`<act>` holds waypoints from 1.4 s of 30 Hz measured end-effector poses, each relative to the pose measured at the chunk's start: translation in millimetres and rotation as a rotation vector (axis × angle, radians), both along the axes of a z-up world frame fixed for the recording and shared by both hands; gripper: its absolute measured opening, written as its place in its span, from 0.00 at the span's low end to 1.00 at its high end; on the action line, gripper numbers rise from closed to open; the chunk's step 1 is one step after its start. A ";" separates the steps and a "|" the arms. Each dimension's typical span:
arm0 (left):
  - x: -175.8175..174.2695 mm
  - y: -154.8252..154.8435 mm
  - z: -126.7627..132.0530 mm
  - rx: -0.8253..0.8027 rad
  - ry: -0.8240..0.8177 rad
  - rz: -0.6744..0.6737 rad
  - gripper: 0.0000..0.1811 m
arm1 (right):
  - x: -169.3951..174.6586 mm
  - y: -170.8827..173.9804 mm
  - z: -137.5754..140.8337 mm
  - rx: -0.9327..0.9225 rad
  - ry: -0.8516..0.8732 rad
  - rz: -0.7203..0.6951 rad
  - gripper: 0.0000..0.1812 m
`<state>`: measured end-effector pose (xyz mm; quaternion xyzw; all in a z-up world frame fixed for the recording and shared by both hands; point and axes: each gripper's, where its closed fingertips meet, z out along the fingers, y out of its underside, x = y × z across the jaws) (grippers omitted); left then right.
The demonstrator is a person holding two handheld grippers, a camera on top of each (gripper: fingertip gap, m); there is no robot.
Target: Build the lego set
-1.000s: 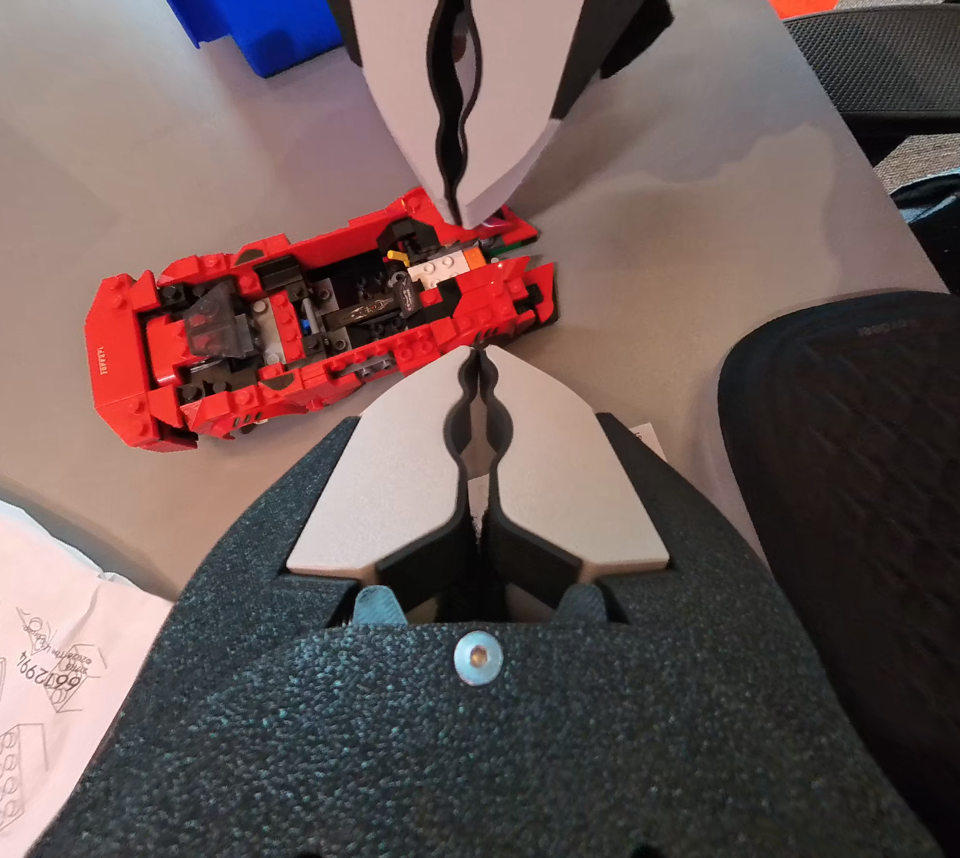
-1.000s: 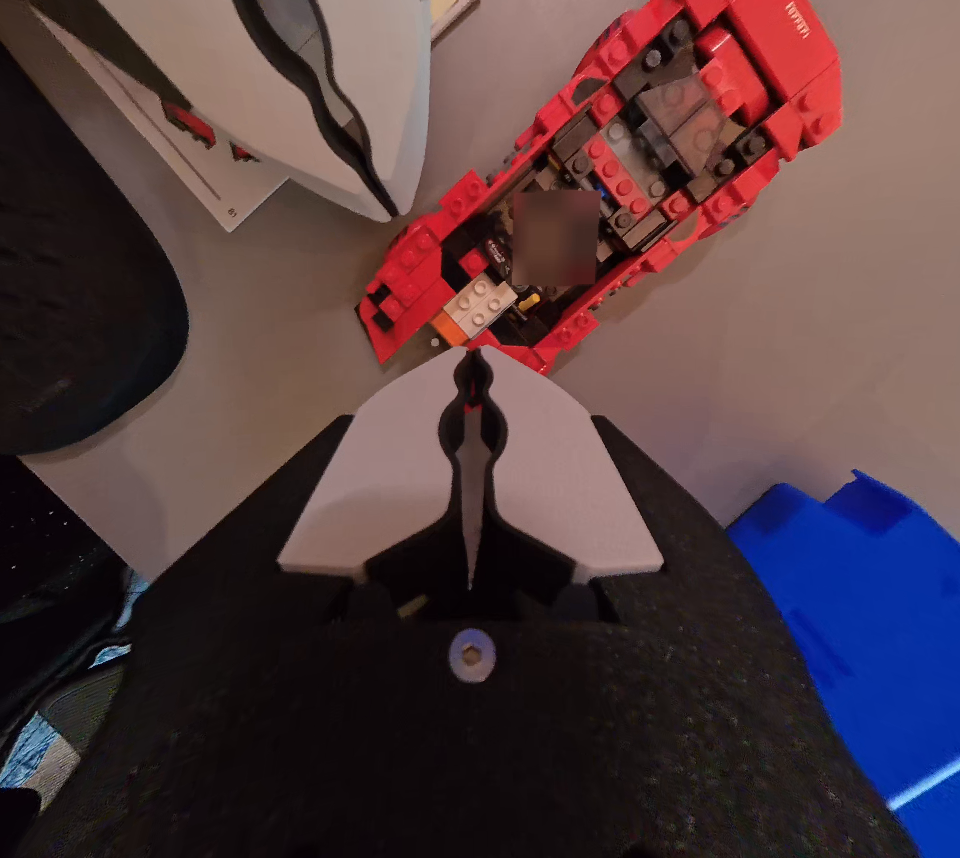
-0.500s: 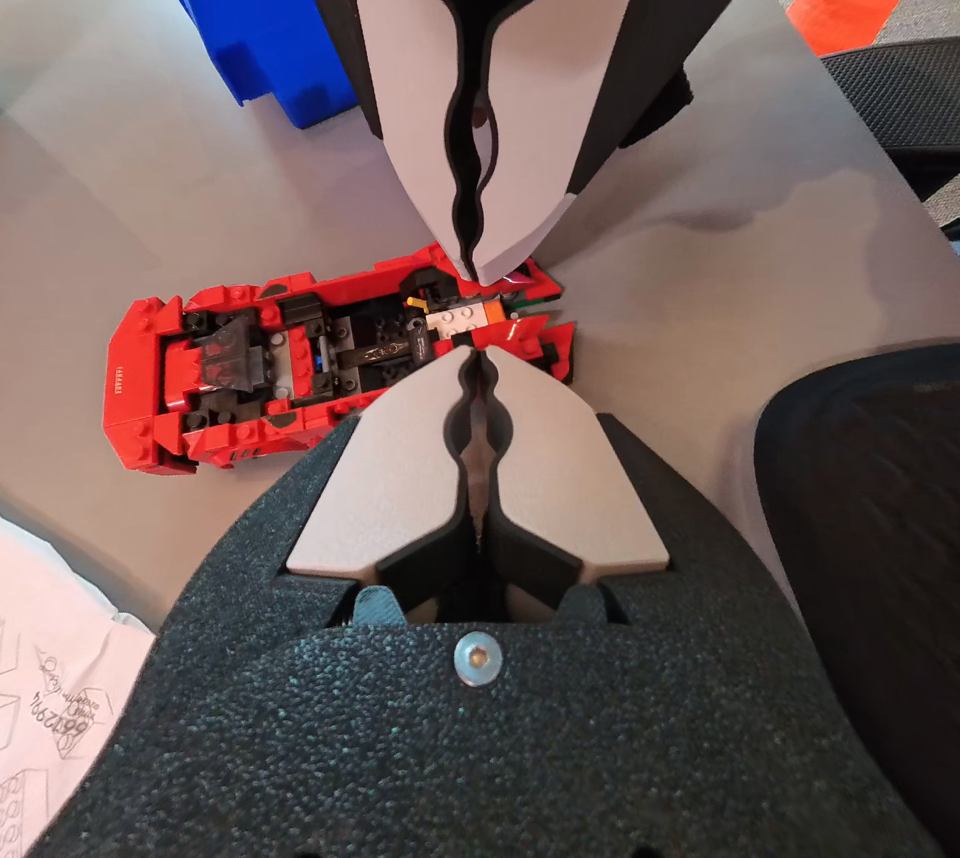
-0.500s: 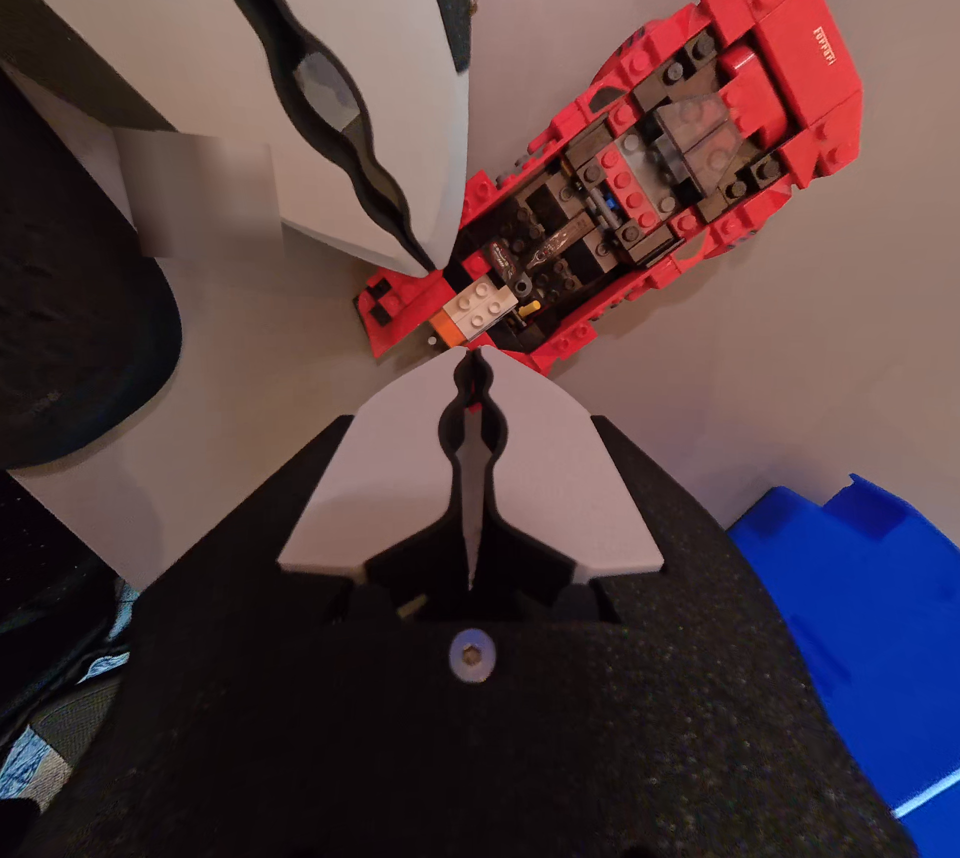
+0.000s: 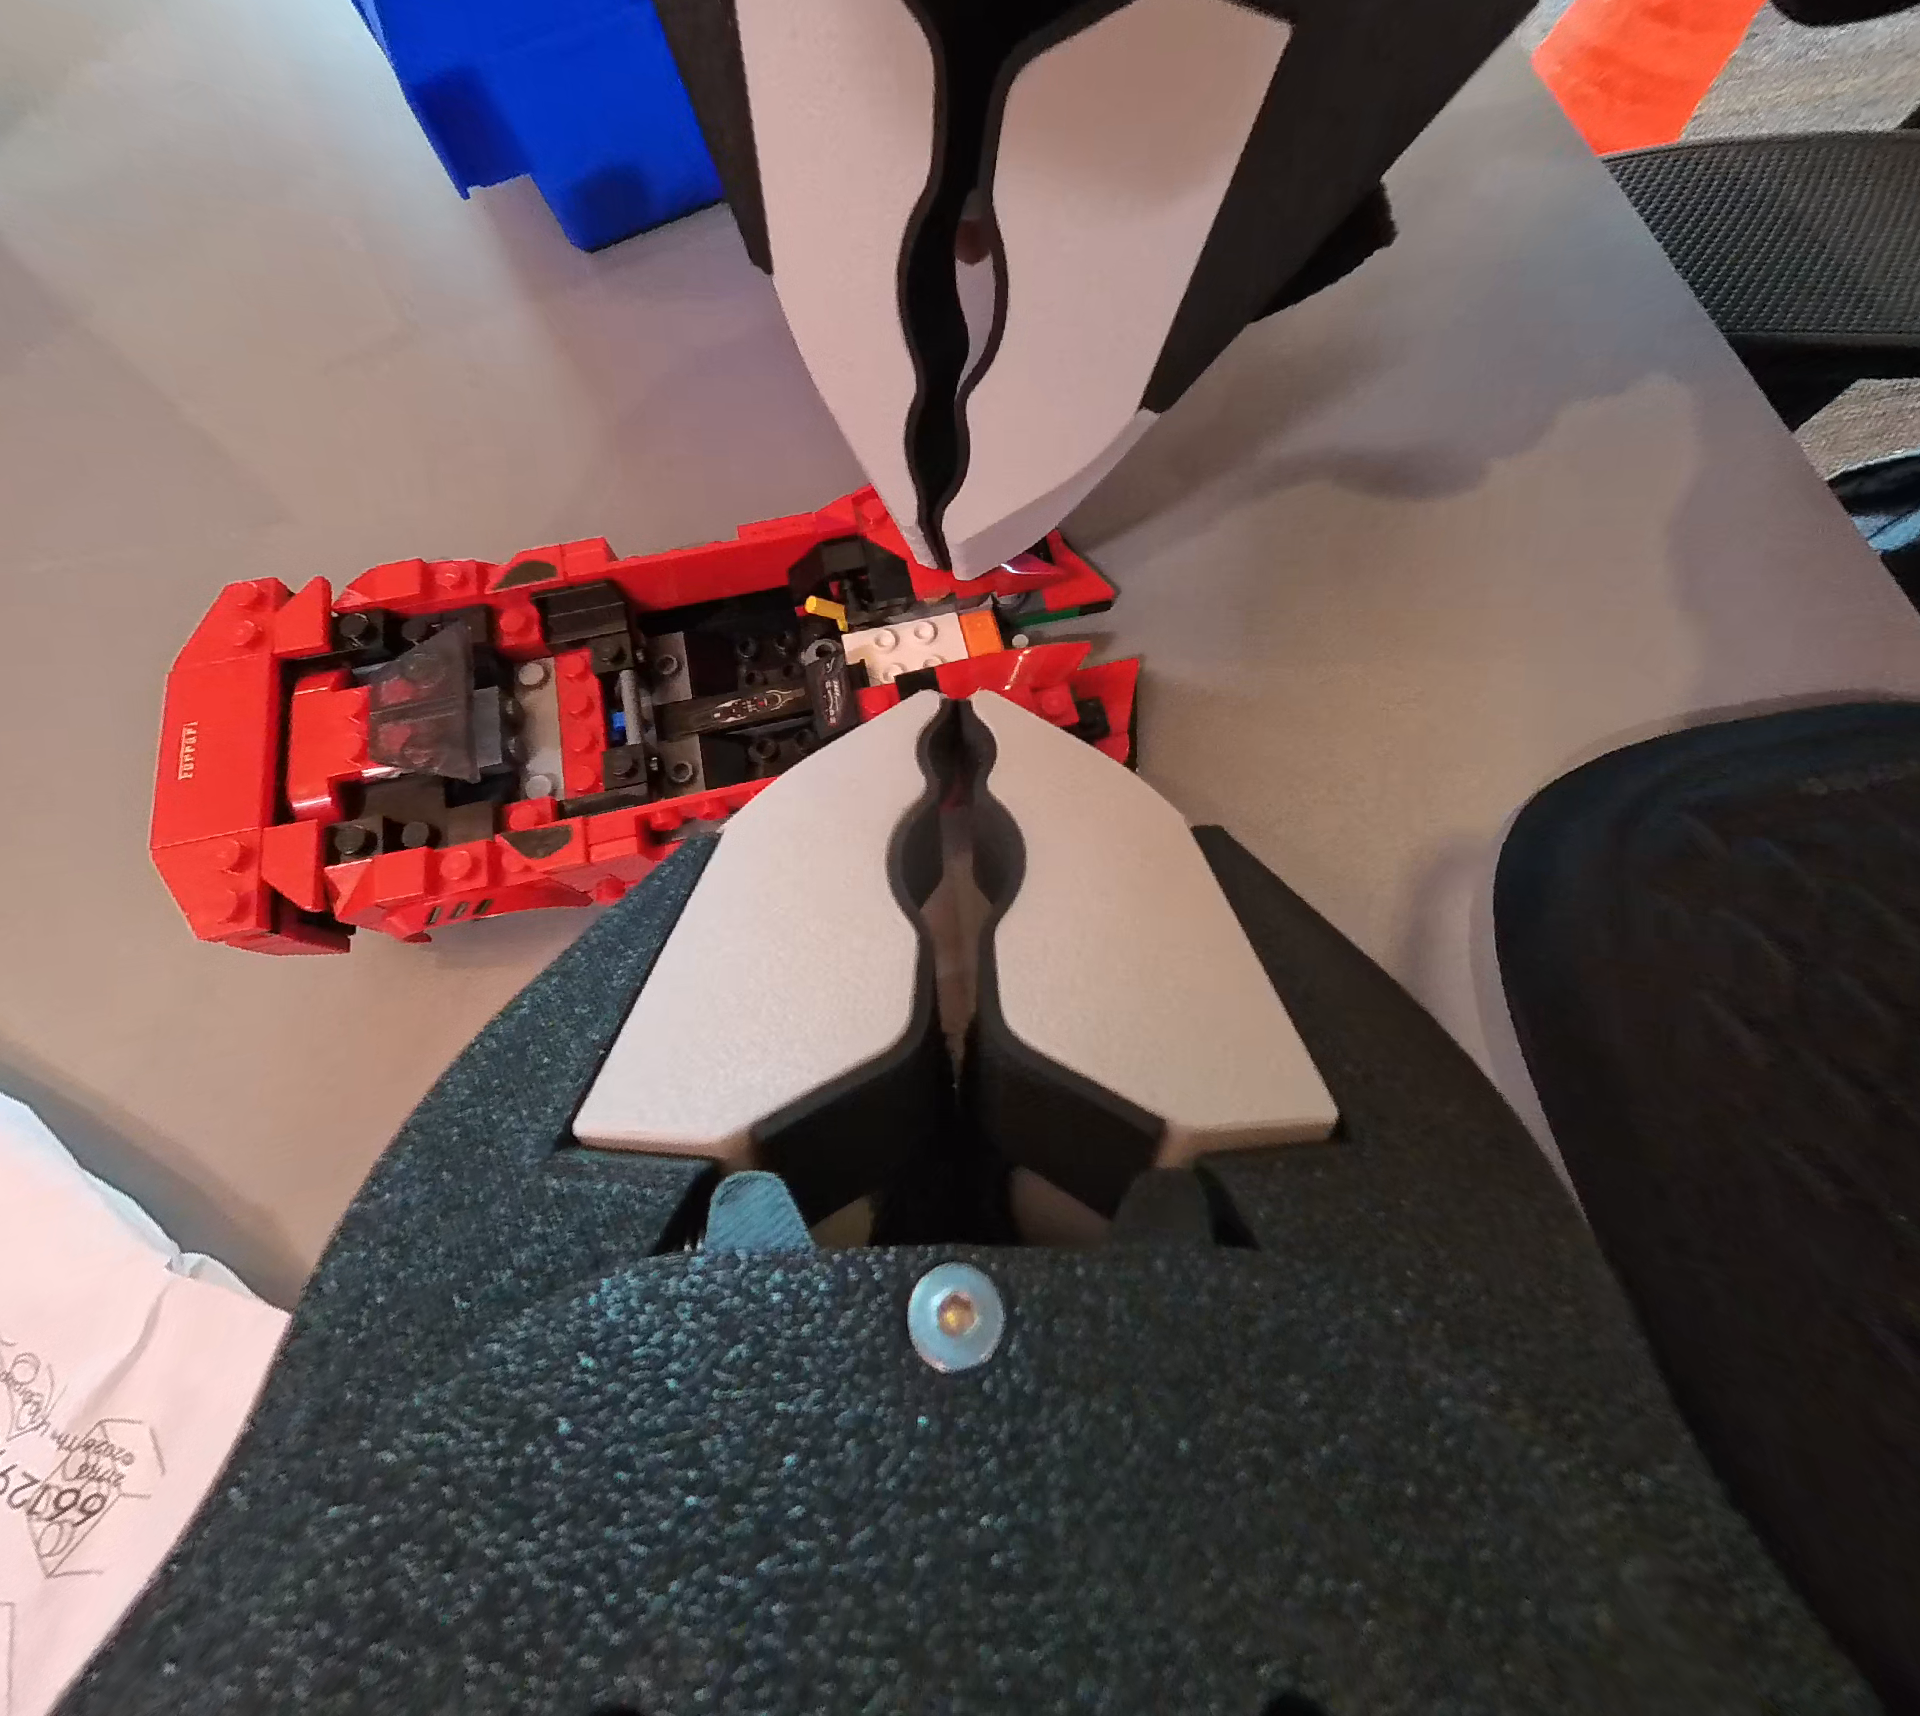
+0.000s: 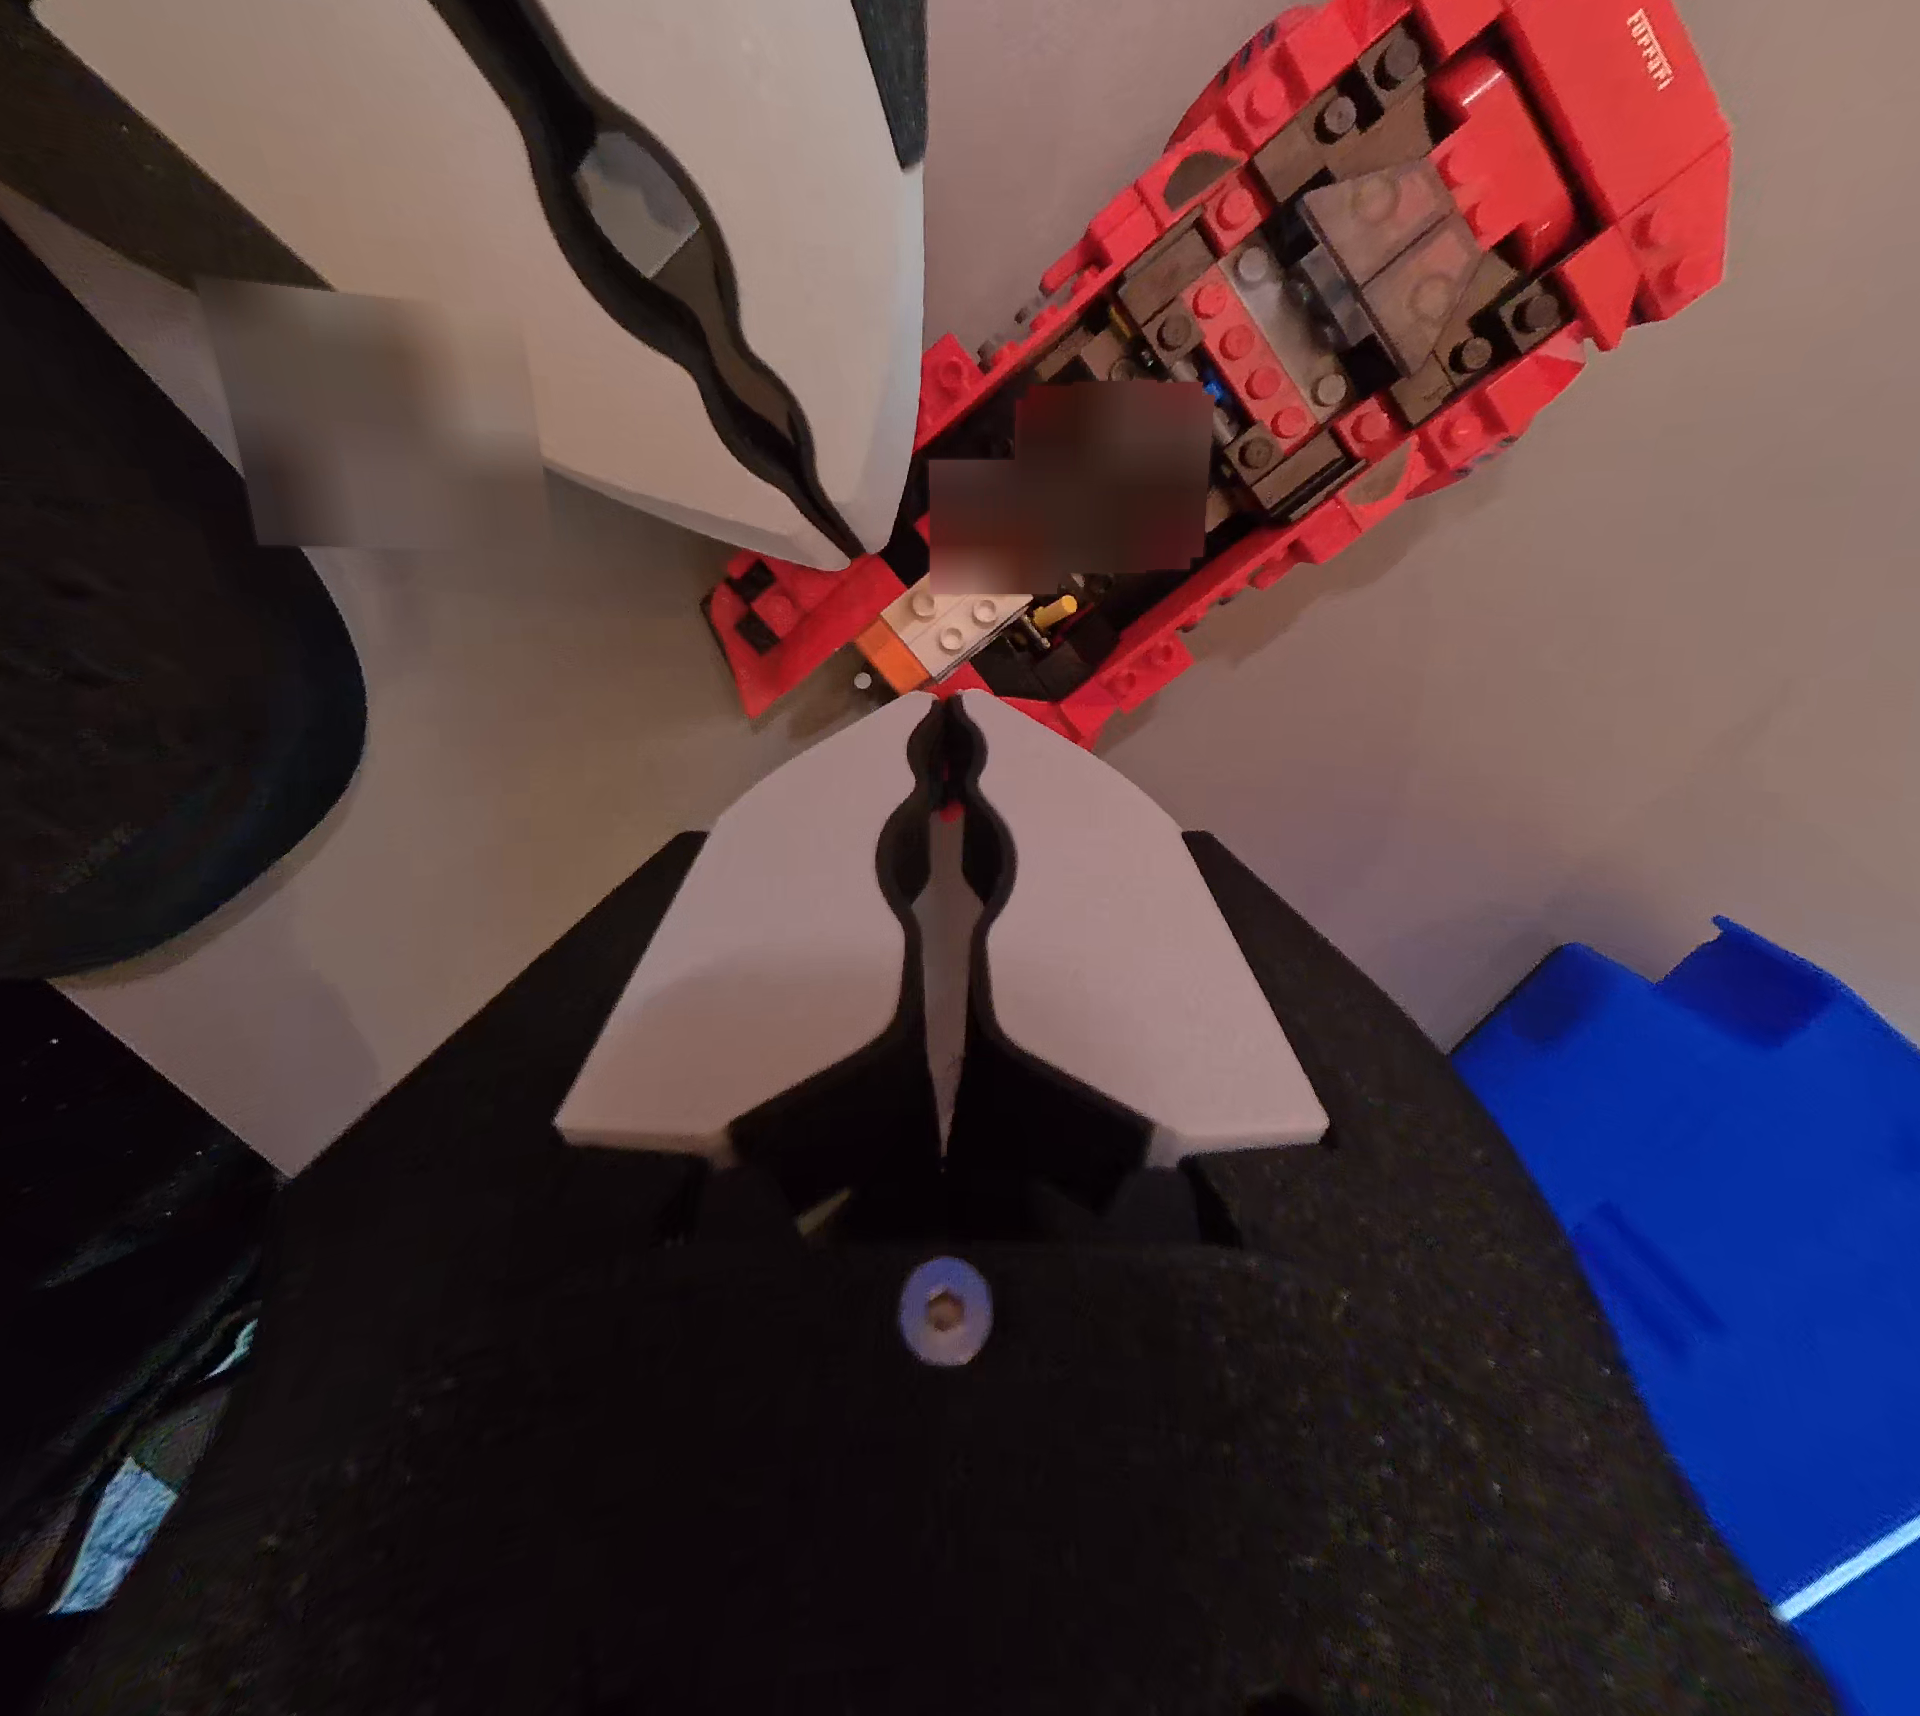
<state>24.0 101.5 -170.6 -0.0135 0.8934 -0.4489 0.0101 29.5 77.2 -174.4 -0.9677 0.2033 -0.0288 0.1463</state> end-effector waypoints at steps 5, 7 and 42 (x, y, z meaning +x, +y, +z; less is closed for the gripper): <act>0.0 -0.2 0.1 -0.007 0.009 0.000 0.00 | 0.1 -0.2 -0.2 -0.010 0.004 -0.014 0.00; 0.0 -0.4 0.1 -0.008 0.008 -0.002 0.00 | 0.2 -0.2 -0.2 -0.020 0.002 -0.007 0.00; 1.7 1.8 0.6 -0.022 0.029 -0.004 0.00 | -1.9 27.9 1.0 0.090 -0.001 0.043 0.00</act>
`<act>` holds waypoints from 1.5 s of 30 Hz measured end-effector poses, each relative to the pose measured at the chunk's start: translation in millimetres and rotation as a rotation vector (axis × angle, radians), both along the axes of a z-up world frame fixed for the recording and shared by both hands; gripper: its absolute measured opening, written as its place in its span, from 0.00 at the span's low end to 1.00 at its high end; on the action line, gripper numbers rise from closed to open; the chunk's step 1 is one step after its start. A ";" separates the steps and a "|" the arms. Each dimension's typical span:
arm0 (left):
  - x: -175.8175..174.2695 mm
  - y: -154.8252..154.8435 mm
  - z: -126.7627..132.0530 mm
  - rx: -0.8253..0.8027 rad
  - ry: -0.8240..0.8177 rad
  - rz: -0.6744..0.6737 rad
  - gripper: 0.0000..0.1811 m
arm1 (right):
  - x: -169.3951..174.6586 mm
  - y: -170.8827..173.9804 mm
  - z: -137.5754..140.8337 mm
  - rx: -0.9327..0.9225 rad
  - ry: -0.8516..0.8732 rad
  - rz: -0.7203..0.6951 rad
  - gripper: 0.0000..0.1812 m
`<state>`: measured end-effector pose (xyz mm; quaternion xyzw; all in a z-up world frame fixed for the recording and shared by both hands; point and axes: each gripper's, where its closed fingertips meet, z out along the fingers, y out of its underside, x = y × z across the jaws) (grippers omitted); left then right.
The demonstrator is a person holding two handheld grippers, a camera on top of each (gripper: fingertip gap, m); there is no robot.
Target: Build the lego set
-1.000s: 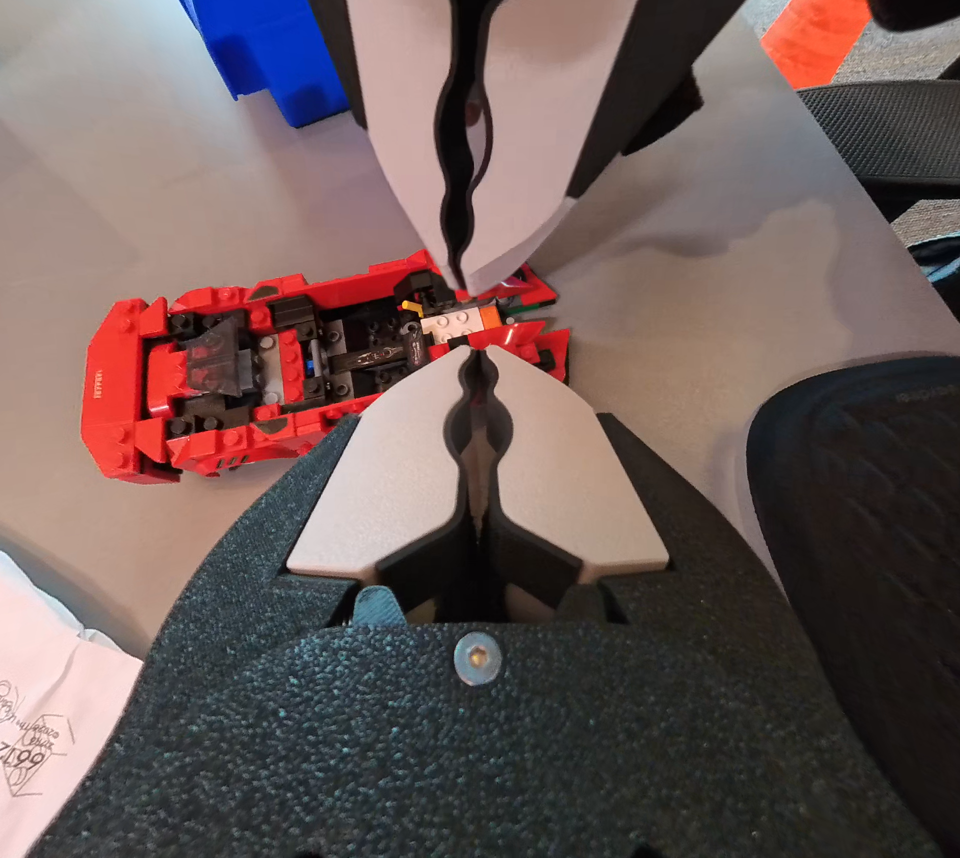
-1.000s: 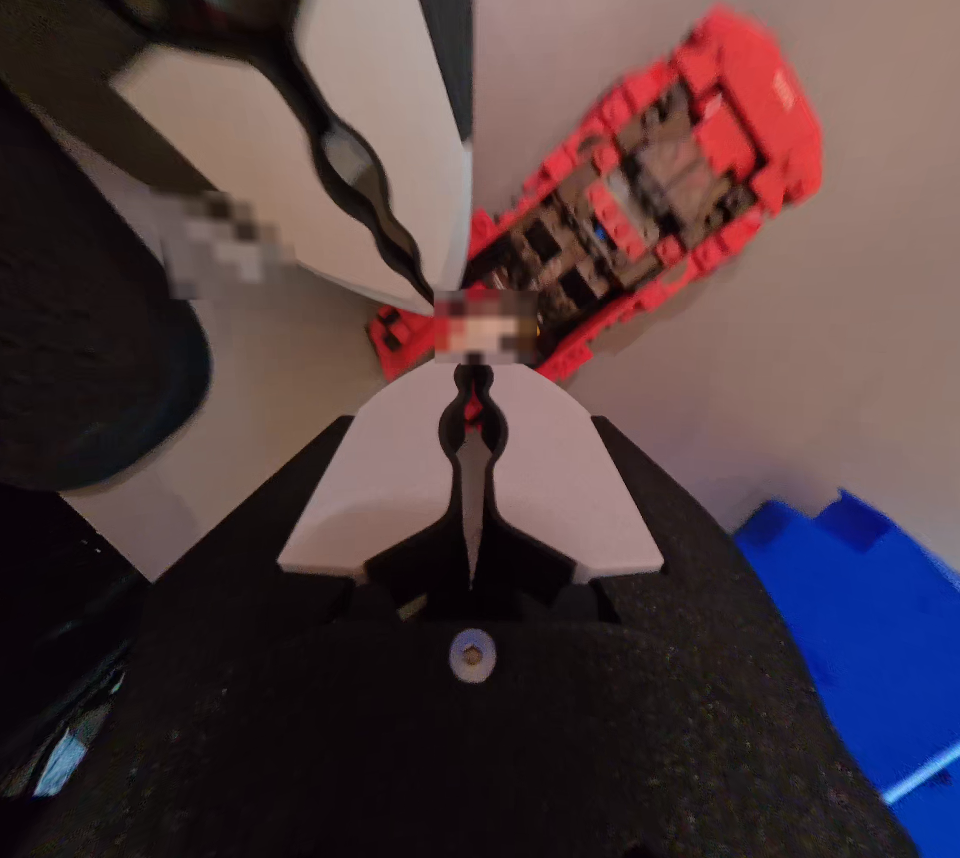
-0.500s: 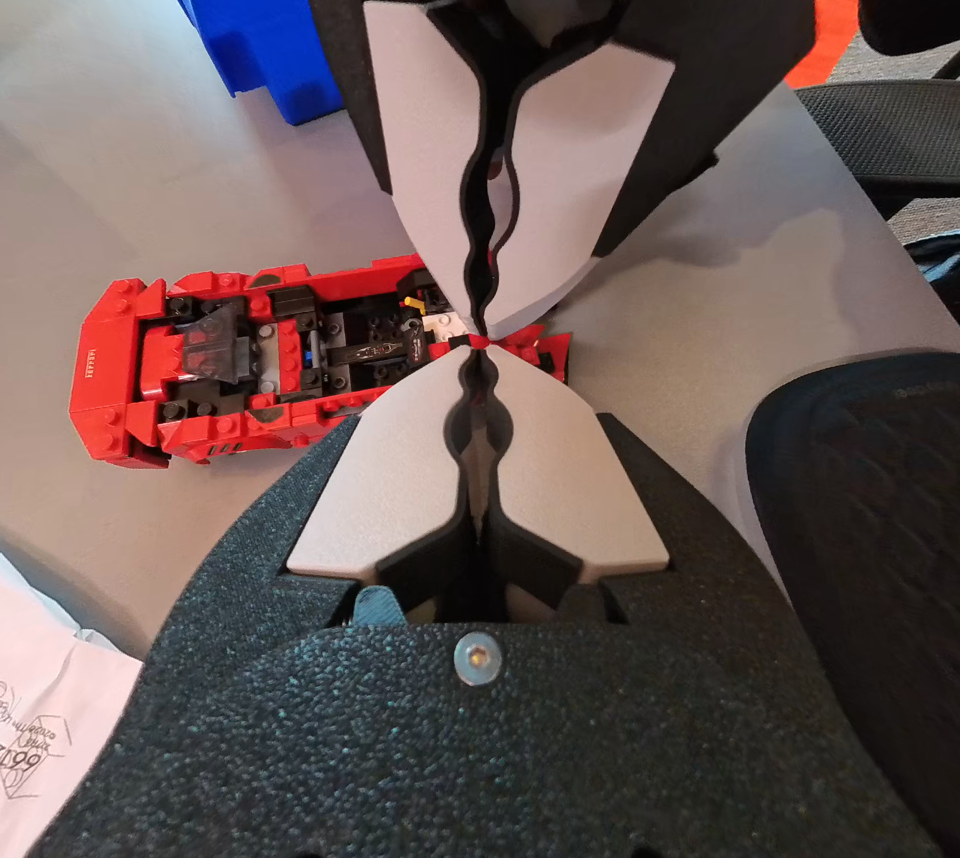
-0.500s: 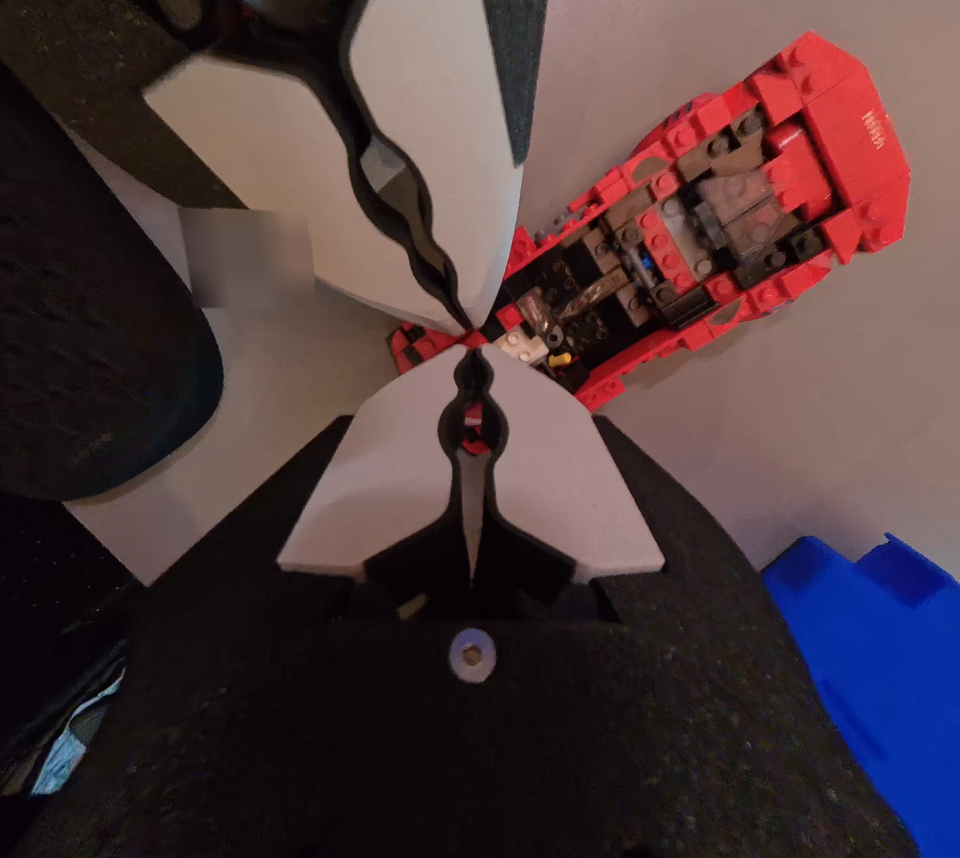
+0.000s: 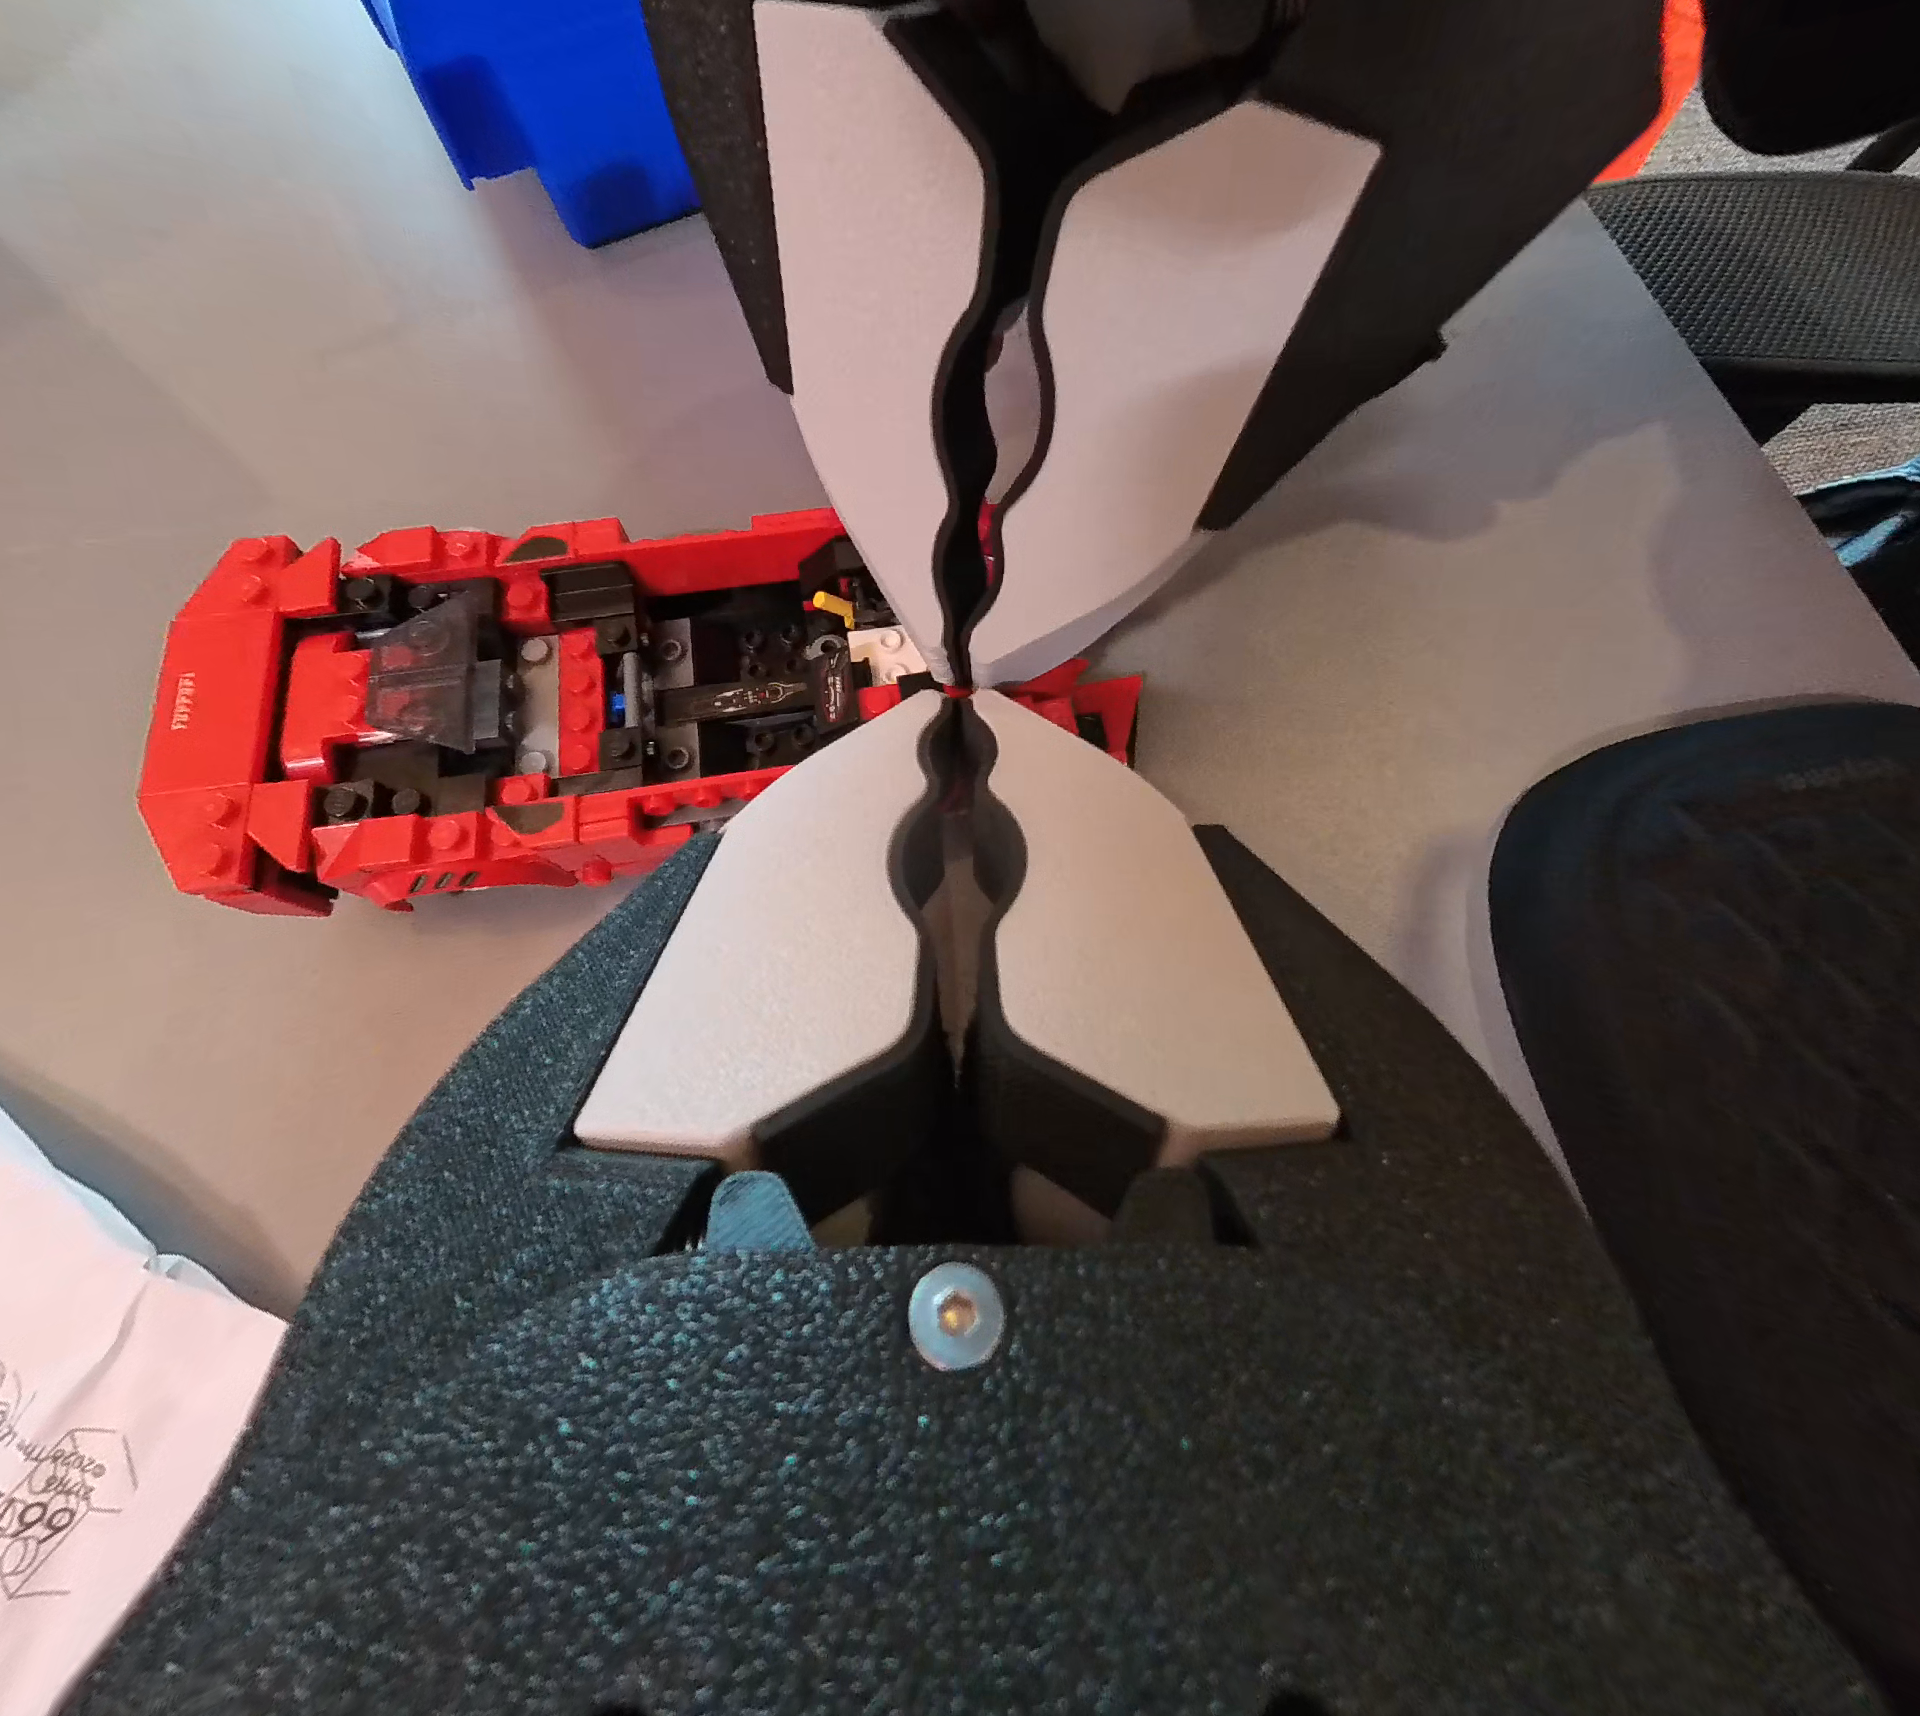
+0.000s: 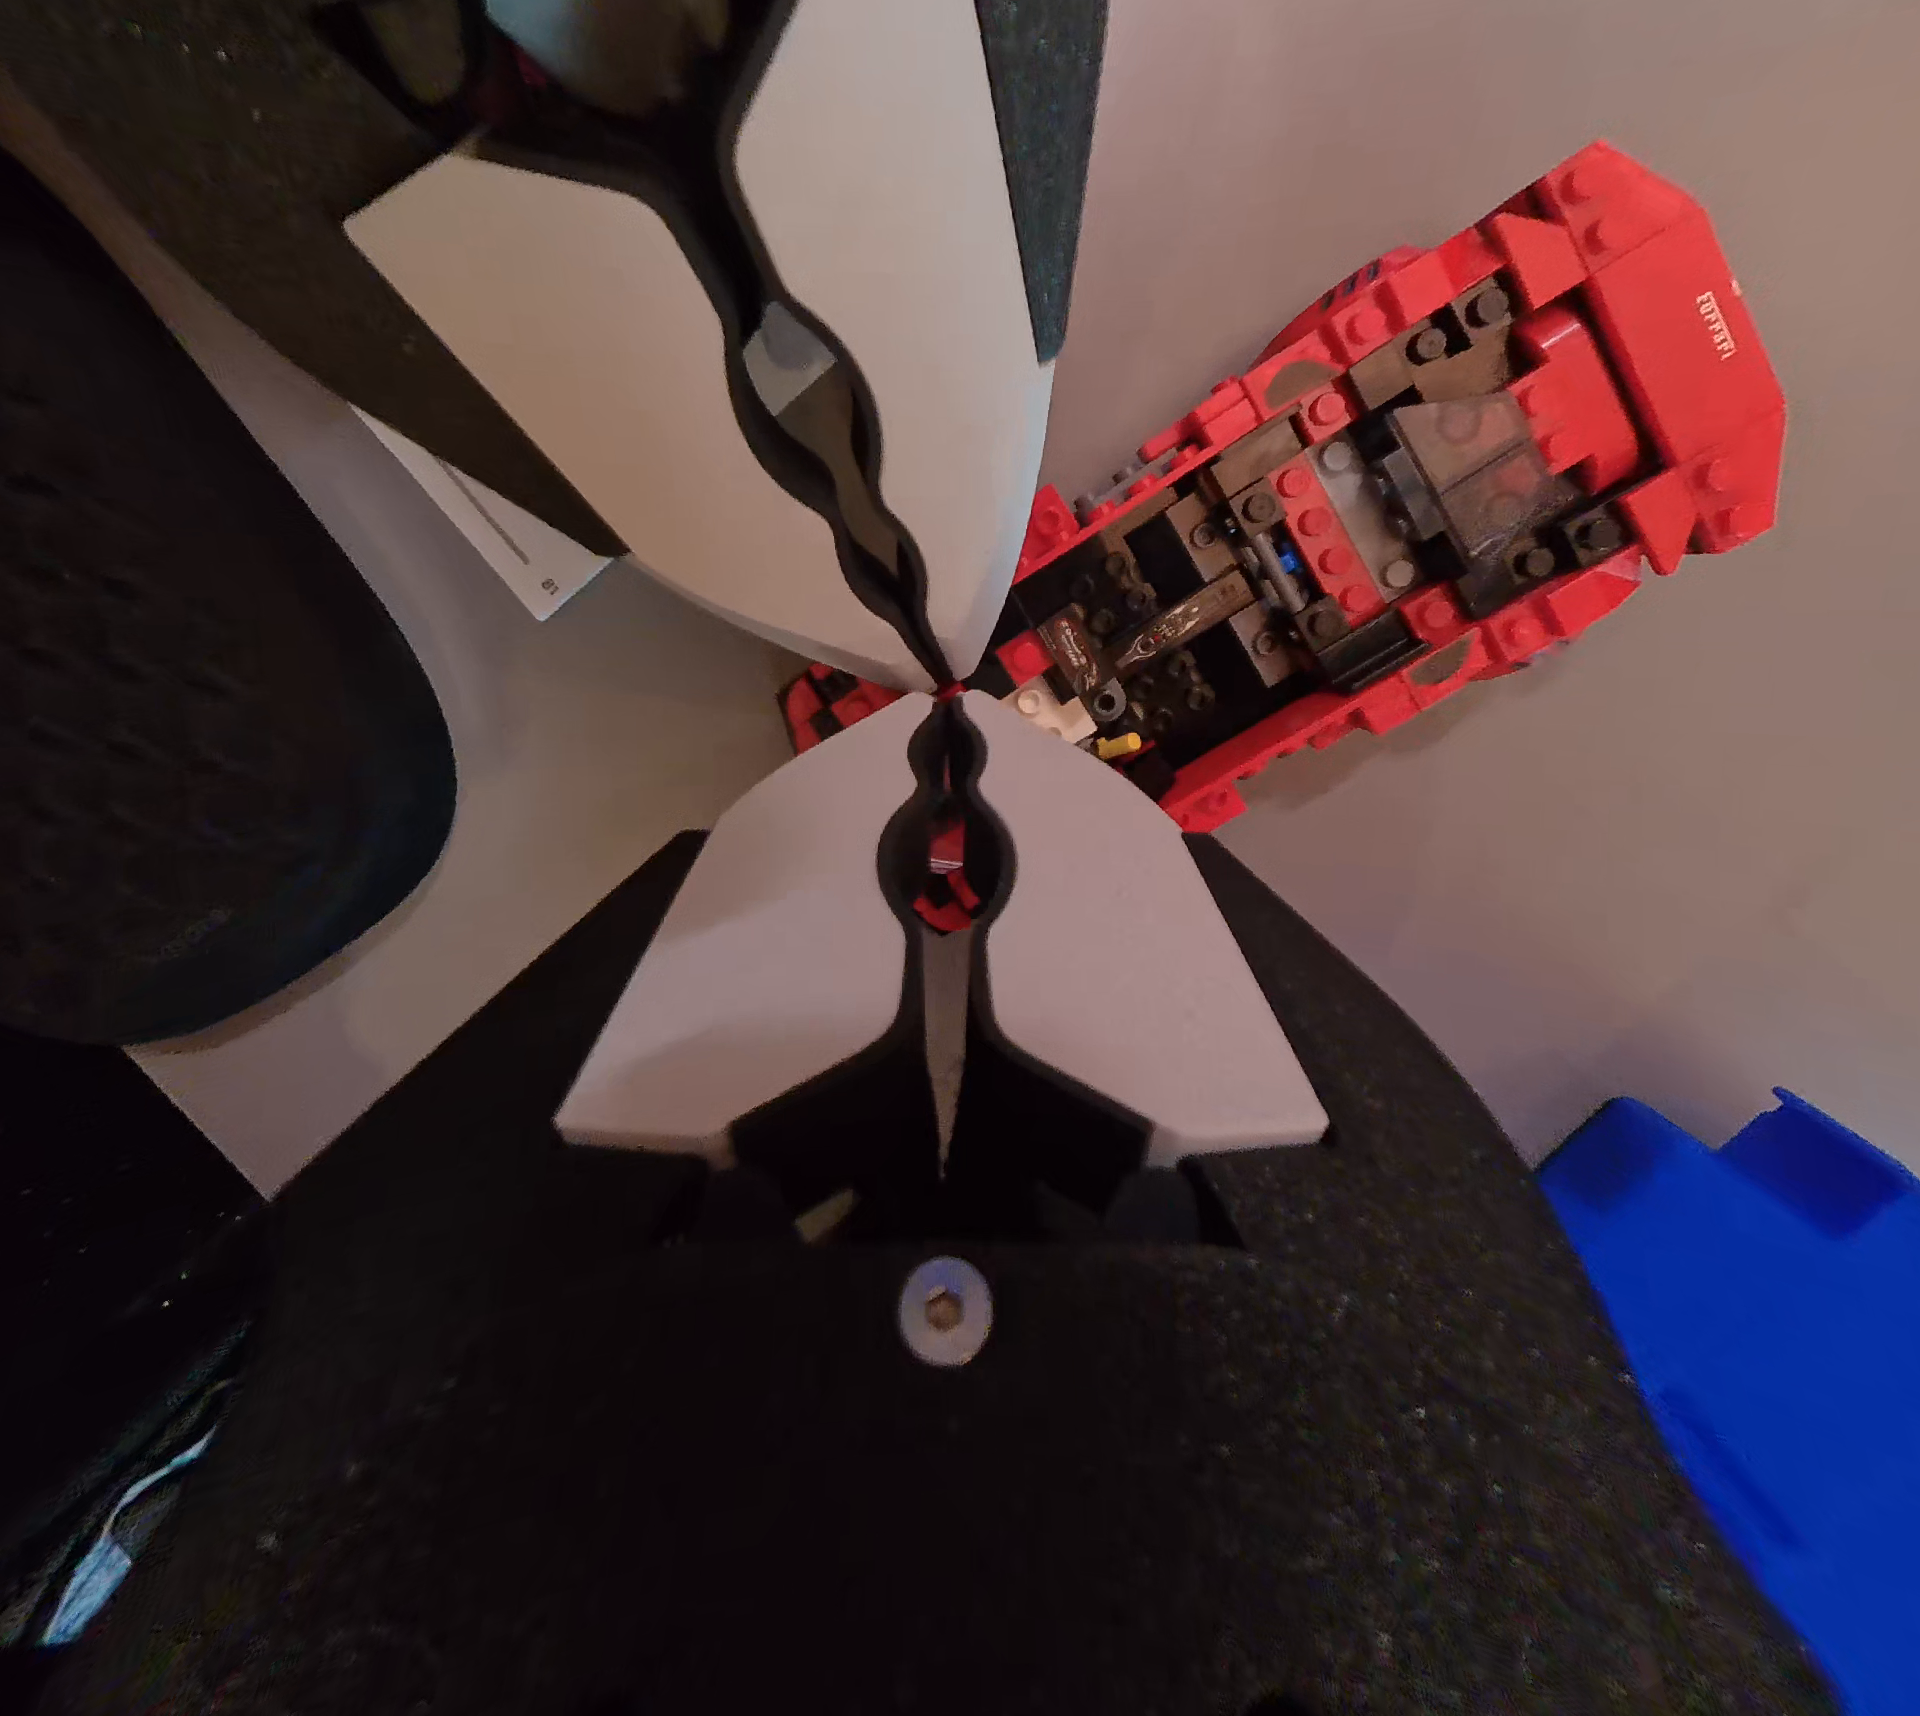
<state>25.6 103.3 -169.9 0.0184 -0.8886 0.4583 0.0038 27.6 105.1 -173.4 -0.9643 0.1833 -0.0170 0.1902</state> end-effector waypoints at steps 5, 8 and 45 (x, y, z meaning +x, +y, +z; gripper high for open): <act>4.3 5.6 6.1 -0.008 0.013 0.008 0.00 | 3.7 -5.2 12.0 0.071 -0.014 -0.054 0.00; 6.7 11.9 11.4 -0.005 0.012 0.009 0.00 | 1.6 -3.9 10.0 0.167 0.068 -0.139 0.00; -0.3 12.8 -2.7 0.037 0.056 -0.013 0.00 | 5.0 -6.8 0.0 0.173 0.104 -0.334 0.00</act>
